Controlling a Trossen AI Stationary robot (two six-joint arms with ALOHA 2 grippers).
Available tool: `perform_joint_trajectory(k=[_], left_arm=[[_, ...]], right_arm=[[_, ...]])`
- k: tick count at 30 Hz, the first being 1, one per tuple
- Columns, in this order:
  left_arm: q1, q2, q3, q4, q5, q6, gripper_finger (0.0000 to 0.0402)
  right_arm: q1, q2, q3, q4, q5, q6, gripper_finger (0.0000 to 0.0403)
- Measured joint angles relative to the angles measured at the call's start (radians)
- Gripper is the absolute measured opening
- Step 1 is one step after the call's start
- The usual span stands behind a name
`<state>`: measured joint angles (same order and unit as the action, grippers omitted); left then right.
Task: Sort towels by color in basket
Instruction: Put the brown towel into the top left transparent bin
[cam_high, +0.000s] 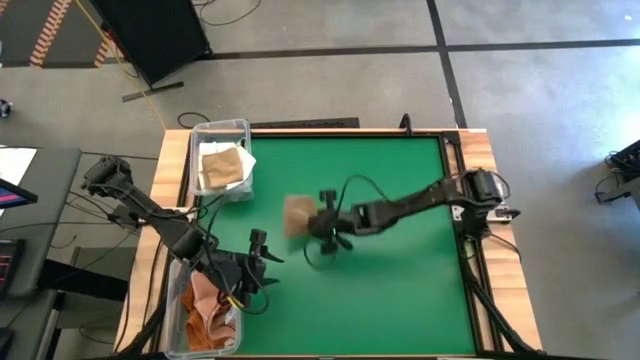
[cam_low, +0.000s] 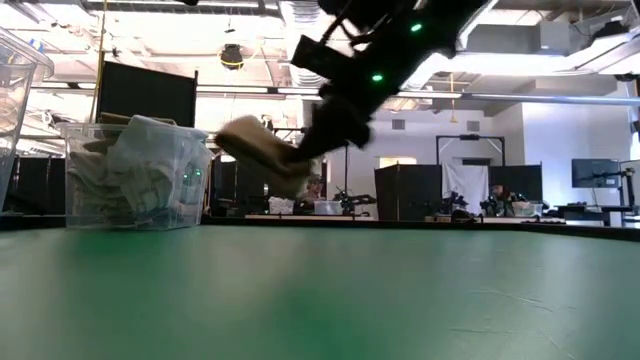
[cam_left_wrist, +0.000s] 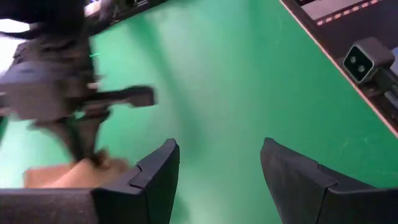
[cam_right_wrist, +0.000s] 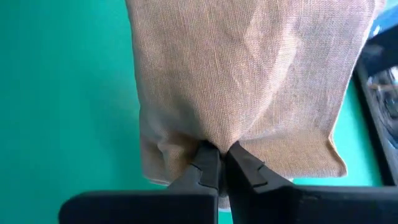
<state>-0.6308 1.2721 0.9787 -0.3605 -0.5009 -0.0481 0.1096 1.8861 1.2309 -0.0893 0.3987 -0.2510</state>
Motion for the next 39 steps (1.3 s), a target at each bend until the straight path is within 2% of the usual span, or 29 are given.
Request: perform_joint_trajectory(k=[4,7,10,14,25,33,35,39], left_arm=[[-0.018,-0.026,0.000,-0.077,-0.103,-0.005,0.0215],[-0.026,-0.054,0.000,-0.159,-0.205,-0.052,0.0215],[-0.029,-0.082,0.000,-0.220,-0.262,-0.106,0.0215],[-0.029,-0.106,0.000,-0.261,-0.283,-0.158,0.0215],[-0.029,-0.111,0.000,-0.288,-0.293,-0.215,0.0215],[-0.029,-0.111,0.000,-0.425,-0.293,-0.346,0.0215],[-0.029,-0.111,0.000,-0.448,-0.293,-0.366,0.0215],[-0.029,-0.111,0.000,-0.450,-0.293,-0.372,0.0215]], right_arm=[[-0.103,0.000,0.001,0.155,-0.147,-0.064,0.0030],[-0.152,0.000,0.001,0.256,-0.218,-0.096,0.0030],[-0.189,0.000,0.001,0.374,-0.301,-0.106,0.0030],[-0.220,0.000,0.033,0.442,-0.377,-0.107,0.0030],[-0.265,0.000,0.193,0.445,-0.449,-0.150,0.0030],[-0.327,0.002,0.250,0.452,-0.511,-0.116,0.0030],[-0.337,0.039,0.281,0.480,-0.545,-0.102,0.0030],[-0.356,0.148,0.407,0.415,-0.607,-0.080,0.0030]])
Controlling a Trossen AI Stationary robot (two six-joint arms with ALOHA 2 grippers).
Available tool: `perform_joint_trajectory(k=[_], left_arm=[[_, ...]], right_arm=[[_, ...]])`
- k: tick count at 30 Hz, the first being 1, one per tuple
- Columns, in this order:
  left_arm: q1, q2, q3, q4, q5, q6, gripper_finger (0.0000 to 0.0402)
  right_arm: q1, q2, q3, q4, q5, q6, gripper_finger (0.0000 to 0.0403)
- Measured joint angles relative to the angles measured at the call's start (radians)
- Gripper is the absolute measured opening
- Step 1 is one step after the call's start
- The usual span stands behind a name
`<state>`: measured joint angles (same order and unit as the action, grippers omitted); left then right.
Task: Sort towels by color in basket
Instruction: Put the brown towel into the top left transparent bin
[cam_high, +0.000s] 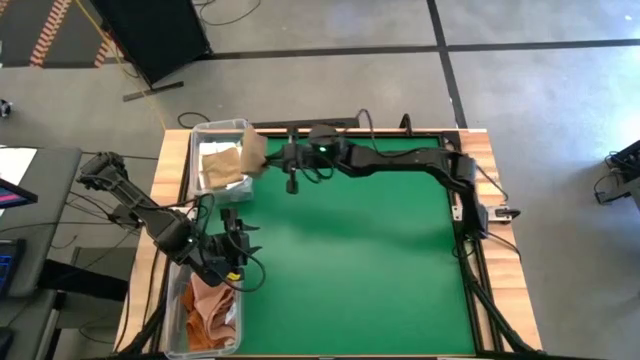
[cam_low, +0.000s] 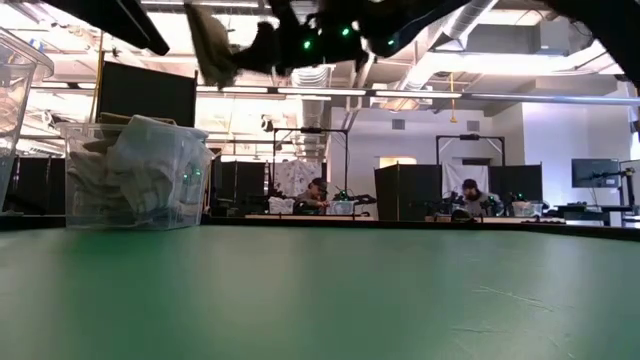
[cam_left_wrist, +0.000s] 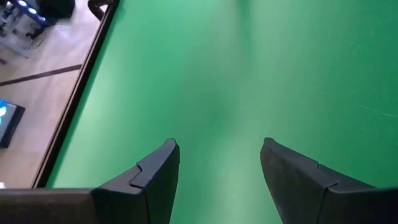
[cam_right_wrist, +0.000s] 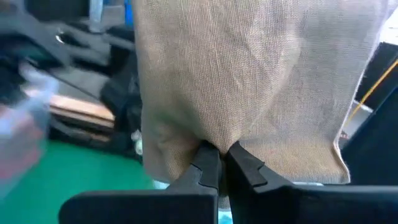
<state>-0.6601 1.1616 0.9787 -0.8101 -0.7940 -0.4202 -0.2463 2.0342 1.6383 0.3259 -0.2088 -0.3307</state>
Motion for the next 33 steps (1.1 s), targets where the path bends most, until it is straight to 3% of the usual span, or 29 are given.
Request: perform_joint_trajectory(k=[11,18,24,33], left_arm=[[-0.021,-0.014,0.021,-0.028,0.008,-0.030,0.0215],[-0.018,-0.027,0.021,-0.203,0.001,-0.212,0.0215],[-0.021,-0.027,0.021,-0.229,0.009,-0.254,0.0215],[-0.022,-0.027,0.021,-0.227,0.012,-0.254,0.0215]], right_arm=[[-0.050,0.244,0.380,-0.152,-0.115,0.012,0.0030],[-0.065,0.386,0.578,-0.198,-0.134,0.022,0.0035],[-0.077,0.475,0.669,-0.224,-0.138,0.046,0.0037],[-0.091,0.494,0.681,-0.236,-0.156,0.077,0.0039]])
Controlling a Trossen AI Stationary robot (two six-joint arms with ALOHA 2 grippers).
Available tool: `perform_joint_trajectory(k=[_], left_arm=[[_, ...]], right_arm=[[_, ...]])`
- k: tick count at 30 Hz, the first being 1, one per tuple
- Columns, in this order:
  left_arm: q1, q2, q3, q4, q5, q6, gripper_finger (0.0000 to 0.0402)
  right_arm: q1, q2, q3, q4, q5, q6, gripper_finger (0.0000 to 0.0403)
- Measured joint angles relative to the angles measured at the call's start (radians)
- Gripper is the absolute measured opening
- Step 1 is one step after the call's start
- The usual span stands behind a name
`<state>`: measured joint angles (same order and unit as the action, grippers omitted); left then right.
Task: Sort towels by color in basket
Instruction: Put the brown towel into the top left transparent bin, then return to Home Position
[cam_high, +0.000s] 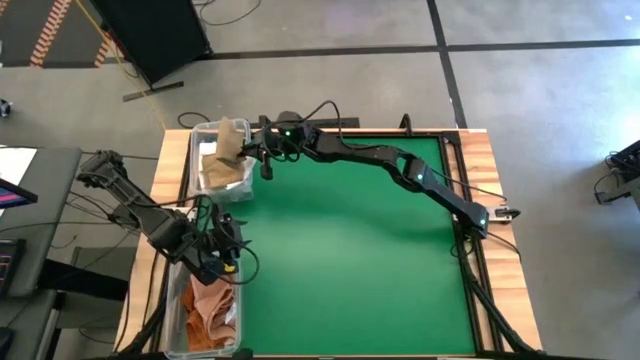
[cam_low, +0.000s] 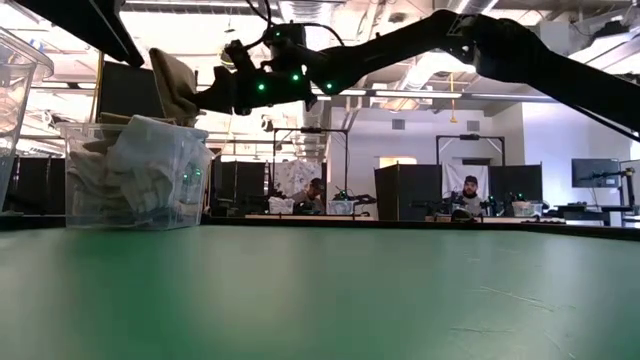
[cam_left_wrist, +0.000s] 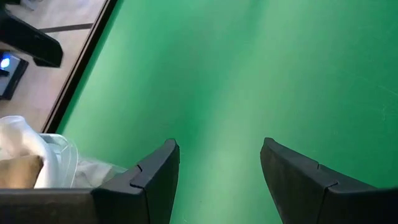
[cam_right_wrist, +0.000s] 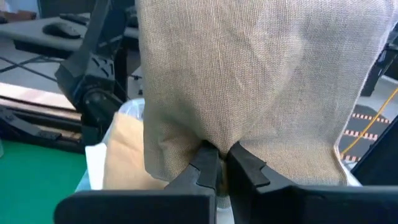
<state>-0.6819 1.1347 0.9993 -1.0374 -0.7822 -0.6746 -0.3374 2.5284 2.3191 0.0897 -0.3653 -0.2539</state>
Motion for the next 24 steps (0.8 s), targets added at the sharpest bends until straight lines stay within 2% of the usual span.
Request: perform_joint_trajectory(k=[9,24], left_arm=[[0.000,0.000,0.000,0.005,0.000,0.000,0.0215],[0.000,0.000,0.000,0.008,0.000,-0.004,0.0215]], right_arm=[[-0.005,-0.001,0.001,-0.020,-0.003,0.015,0.0050],[-0.004,-0.001,0.000,-0.067,-0.014,0.018,0.0147]])
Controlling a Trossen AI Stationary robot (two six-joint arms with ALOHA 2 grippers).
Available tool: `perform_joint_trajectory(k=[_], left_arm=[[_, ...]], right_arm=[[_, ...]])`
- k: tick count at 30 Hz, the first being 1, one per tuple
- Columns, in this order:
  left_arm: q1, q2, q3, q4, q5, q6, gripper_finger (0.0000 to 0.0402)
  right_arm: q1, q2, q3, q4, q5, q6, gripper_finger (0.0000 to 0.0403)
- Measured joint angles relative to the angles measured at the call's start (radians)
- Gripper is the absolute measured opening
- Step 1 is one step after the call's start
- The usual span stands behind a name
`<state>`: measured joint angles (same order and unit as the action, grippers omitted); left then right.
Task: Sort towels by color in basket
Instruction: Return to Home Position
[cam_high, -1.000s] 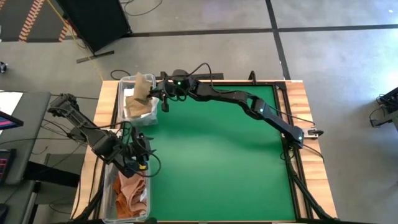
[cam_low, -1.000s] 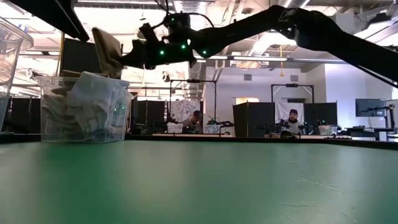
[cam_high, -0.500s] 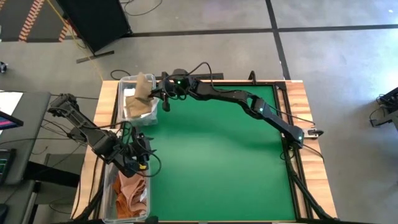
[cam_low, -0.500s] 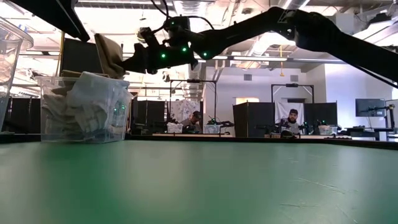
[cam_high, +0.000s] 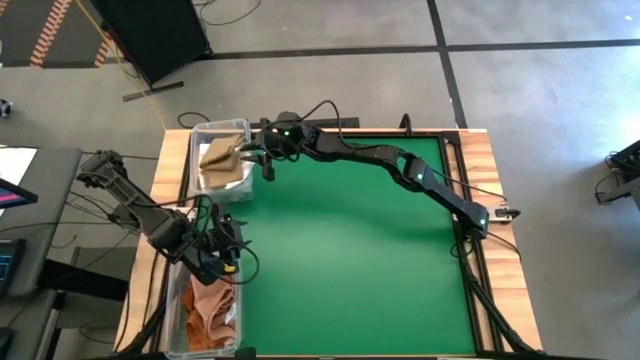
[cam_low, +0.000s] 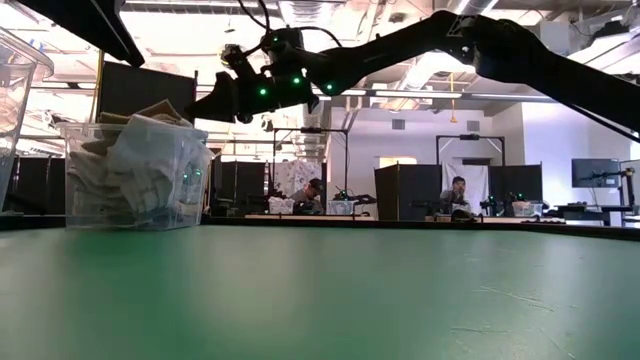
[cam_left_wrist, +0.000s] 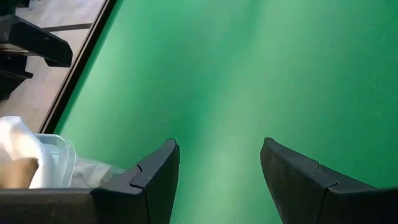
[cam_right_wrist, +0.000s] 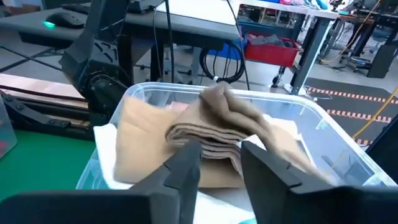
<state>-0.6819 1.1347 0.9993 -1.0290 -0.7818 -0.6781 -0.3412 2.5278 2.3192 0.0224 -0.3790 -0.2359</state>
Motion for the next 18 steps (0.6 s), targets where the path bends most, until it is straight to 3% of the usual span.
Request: perform_joint_trajectory(k=[9,18], left_arm=[[0.000,0.000,0.000,0.000,0.000,-0.011,0.0215],[0.000,-0.002,0.000,-0.001,-0.007,0.012,0.0215]], right_arm=[[-0.001,0.000,0.000,0.000,0.000,0.000,0.0222],[-0.001,-0.039,-0.002,-0.096,0.000,-0.032,0.0232]])
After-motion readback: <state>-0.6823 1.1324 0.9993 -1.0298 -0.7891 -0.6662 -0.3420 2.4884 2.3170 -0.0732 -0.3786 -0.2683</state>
